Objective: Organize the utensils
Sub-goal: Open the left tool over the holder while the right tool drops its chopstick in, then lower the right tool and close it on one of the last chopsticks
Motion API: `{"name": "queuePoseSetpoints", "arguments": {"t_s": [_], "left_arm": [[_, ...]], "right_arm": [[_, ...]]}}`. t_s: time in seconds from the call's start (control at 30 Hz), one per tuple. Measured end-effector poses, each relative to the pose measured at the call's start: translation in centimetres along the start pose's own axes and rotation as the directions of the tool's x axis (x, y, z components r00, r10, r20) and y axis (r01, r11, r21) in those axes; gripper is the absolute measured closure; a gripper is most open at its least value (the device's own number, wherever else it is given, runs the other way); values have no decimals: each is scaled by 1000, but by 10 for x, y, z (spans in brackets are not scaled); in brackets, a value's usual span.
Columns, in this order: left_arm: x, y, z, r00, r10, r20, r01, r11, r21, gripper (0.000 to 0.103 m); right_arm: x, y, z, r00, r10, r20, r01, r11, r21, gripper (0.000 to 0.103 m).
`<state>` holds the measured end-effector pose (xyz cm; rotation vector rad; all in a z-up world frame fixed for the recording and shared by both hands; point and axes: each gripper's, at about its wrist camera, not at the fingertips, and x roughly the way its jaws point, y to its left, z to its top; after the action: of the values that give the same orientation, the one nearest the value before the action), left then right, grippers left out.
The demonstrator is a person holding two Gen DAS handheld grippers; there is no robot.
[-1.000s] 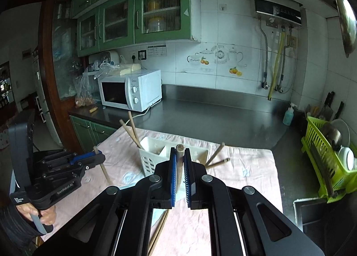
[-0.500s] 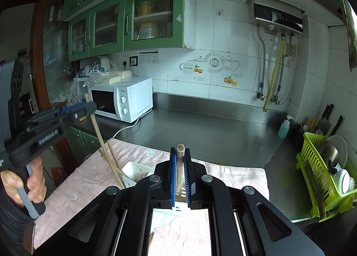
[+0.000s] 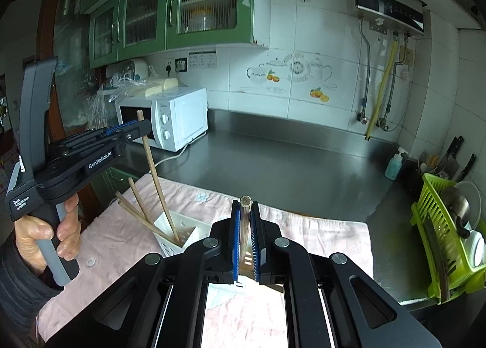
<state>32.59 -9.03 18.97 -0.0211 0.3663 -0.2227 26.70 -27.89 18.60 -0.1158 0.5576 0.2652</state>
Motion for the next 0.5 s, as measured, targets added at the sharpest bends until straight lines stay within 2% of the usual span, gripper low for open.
{"name": "queuePoseSetpoints", "arguments": {"t_s": [0.2, 0.4, 0.5], "left_arm": [[8, 5, -14, 999, -12, -45, 12, 1000, 2, 98], [-10, 5, -20, 999, -25, -35, 26, 1000, 13, 93], [-27, 6, -26, 999, -26, -29, 26, 1000, 5, 83]], "right_arm": [[22, 5, -11, 999, 12, -44, -12, 1000, 6, 96], [10, 9, -17, 1000, -4, -2, 4, 1000, 14, 86], [-4, 10, -25, 1000, 3, 23, -4, 1000, 30, 83]]}}
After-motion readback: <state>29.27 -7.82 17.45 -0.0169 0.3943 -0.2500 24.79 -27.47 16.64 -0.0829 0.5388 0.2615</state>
